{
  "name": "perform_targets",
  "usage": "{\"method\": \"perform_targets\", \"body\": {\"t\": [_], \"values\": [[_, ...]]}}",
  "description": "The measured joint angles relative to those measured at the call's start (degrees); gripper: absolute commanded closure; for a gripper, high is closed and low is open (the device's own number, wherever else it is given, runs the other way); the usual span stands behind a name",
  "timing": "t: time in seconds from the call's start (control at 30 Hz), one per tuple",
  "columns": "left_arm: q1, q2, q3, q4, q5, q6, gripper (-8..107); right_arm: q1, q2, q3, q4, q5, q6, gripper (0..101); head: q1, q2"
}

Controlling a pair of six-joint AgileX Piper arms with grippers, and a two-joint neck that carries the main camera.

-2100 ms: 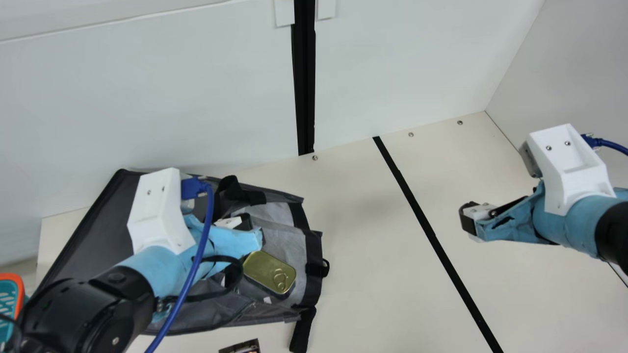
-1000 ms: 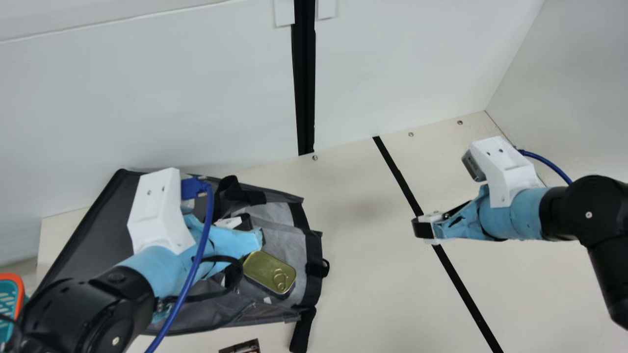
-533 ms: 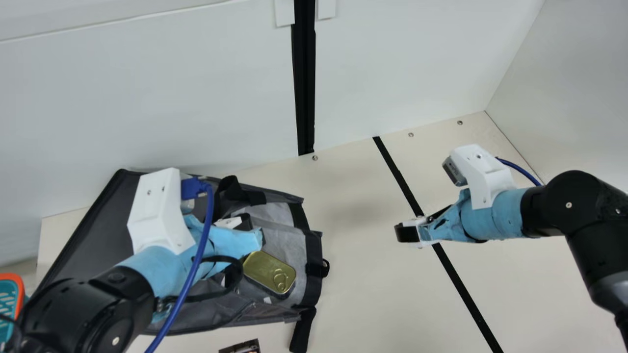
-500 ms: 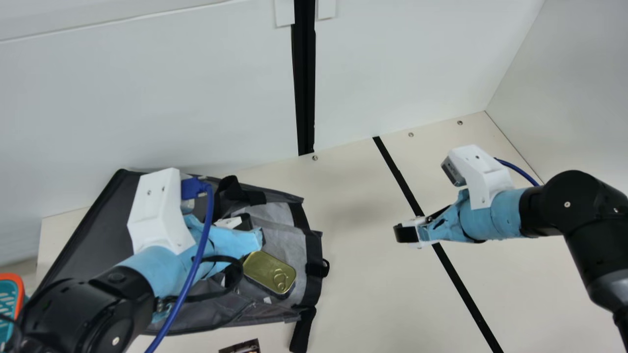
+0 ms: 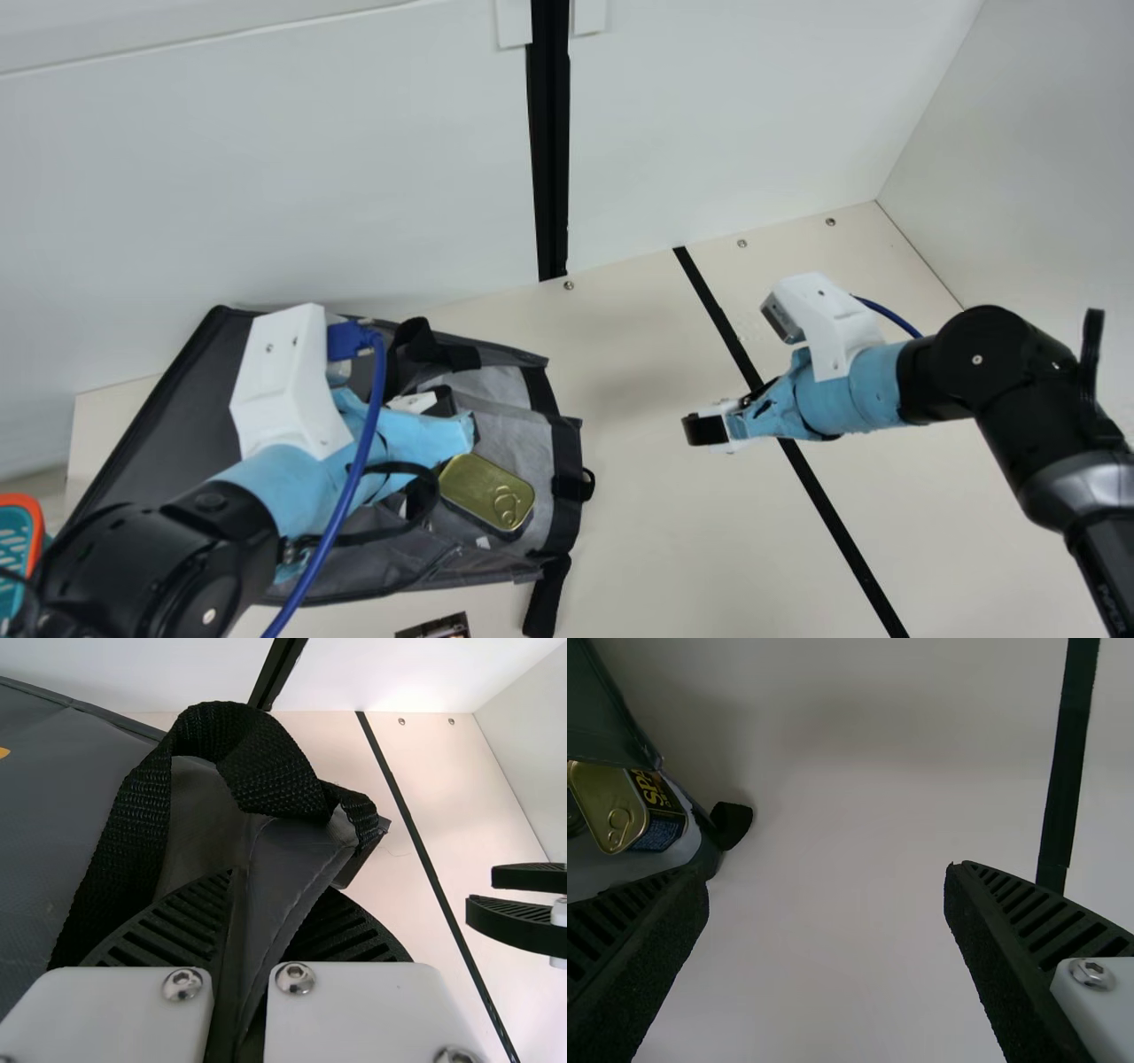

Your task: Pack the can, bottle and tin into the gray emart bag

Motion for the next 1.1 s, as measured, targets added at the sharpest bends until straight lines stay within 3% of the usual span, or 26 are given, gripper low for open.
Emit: {"method": "perform_targets", "body": {"t": [1.1], "values": [[0.00,0.00,0.00,0.00,0.00,0.00,89,7.55,10.25,1.14,12.18,-2.75,-11.52,10,0.00,-0.09]]}}
